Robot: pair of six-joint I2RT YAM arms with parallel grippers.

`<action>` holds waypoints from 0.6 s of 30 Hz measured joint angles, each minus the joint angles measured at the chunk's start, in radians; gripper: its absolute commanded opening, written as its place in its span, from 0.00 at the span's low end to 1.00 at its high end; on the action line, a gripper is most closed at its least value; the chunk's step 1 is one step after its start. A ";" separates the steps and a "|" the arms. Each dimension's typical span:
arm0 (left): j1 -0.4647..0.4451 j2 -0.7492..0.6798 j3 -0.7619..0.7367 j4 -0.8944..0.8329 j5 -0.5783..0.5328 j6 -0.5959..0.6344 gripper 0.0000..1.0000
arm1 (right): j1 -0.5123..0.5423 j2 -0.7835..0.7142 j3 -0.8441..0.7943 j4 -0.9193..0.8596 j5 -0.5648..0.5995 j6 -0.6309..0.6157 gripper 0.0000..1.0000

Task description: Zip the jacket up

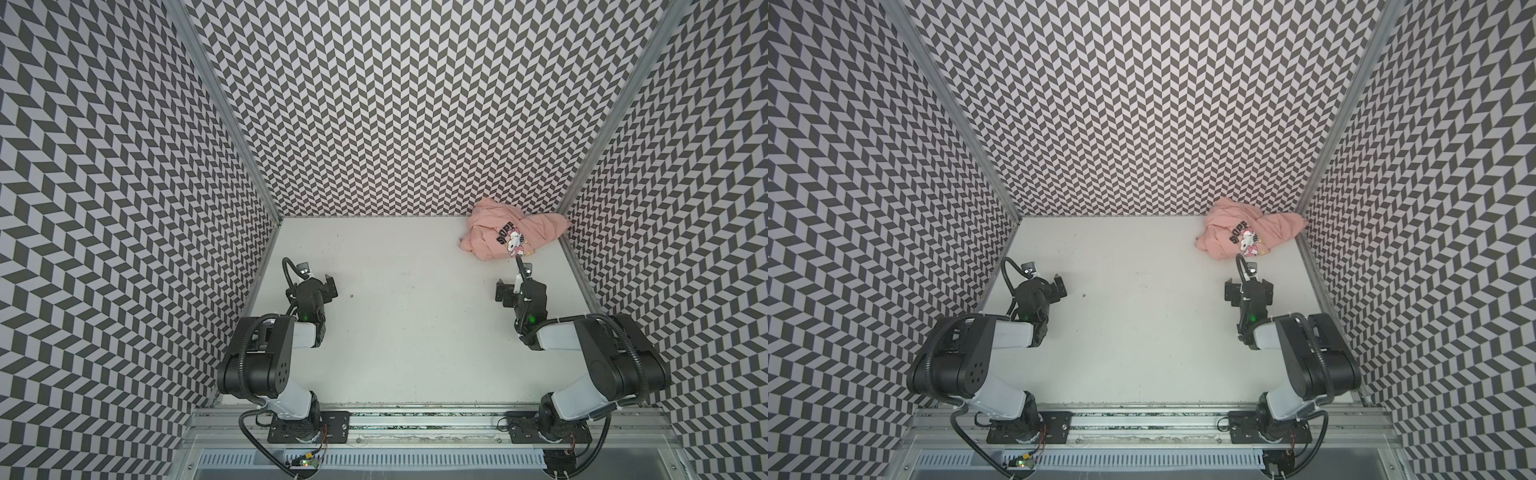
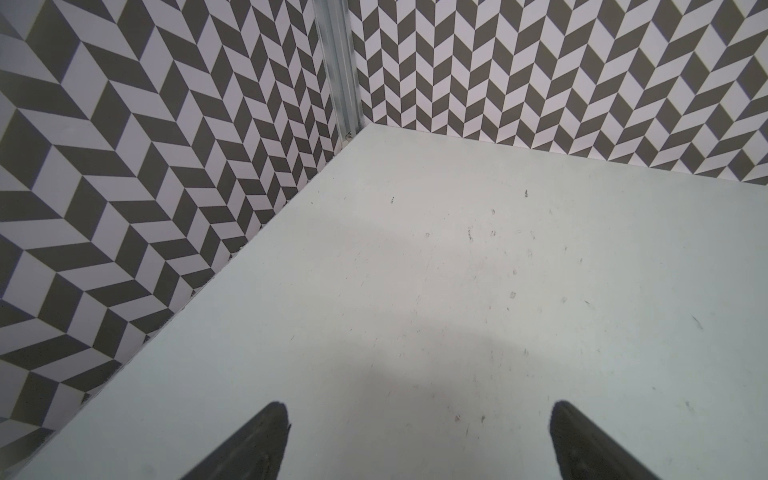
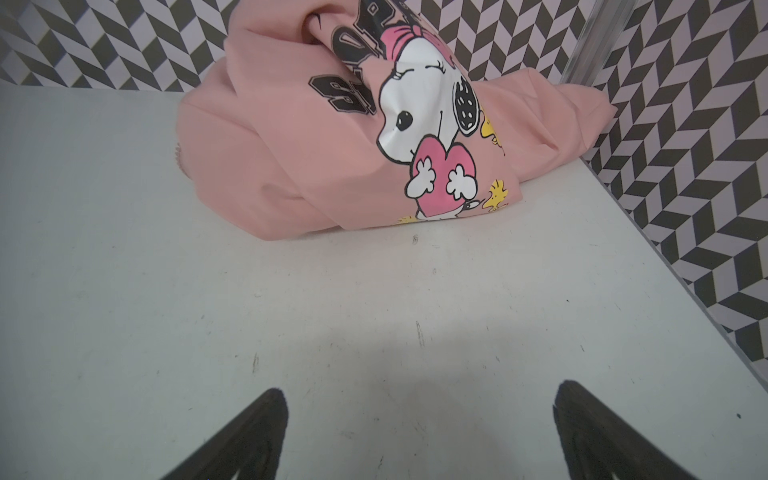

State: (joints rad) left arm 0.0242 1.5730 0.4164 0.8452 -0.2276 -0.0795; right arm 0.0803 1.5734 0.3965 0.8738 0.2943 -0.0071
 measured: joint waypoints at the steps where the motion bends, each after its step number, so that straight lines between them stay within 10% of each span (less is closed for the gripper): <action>1: 0.000 0.000 0.000 0.000 0.000 0.000 1.00 | 0.000 0.000 0.000 0.000 0.000 0.000 1.00; 18: 0.000 0.000 0.000 0.000 0.000 0.000 1.00 | 0.000 0.000 0.000 0.000 -0.007 0.000 1.00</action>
State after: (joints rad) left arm 0.0242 1.5730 0.4164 0.8455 -0.2276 -0.0795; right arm 0.0803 1.5734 0.3965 0.8742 0.2874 -0.0071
